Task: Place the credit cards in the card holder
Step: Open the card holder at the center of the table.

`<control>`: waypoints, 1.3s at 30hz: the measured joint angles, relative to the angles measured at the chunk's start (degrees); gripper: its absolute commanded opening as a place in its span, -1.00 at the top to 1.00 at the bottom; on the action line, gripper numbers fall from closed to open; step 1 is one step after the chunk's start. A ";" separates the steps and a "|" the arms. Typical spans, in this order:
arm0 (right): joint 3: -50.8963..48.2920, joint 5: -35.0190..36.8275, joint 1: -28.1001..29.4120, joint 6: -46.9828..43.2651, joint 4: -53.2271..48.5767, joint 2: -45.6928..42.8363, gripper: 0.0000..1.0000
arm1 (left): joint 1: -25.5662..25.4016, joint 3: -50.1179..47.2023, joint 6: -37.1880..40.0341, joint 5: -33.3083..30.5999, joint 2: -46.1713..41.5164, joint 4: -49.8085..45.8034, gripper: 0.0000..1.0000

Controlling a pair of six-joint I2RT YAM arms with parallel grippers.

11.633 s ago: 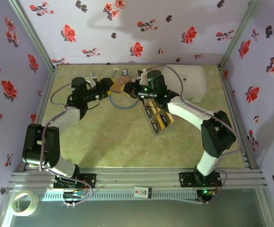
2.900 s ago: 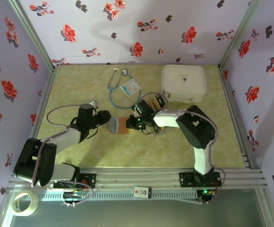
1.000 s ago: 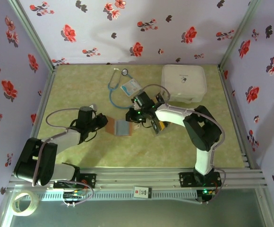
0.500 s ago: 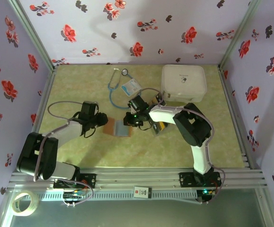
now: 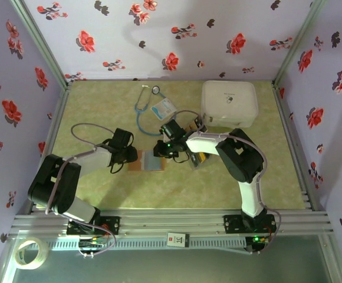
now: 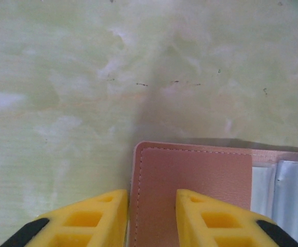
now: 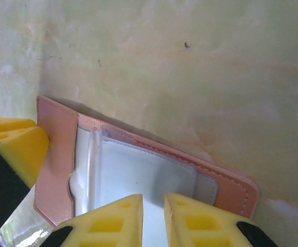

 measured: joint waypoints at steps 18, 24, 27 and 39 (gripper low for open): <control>3.52 0.61 -0.15 -2.16 -4.92 -0.02 0.62 | -3.45 9.29 -0.85 2.67 -6.67 -7.30 0.26; 3.52 1.16 -0.28 -3.06 -6.01 -0.02 0.63 | -4.39 8.41 -1.86 4.02 -6.64 -6.82 0.32; 3.52 1.16 -0.28 -3.43 -6.36 -0.02 0.63 | -4.46 6.12 -2.03 4.37 -6.45 -6.14 0.34; 4.17 1.16 -0.28 -4.37 -6.86 -0.02 0.64 | -4.46 -1.14 -2.01 4.39 -3.87 -0.72 0.34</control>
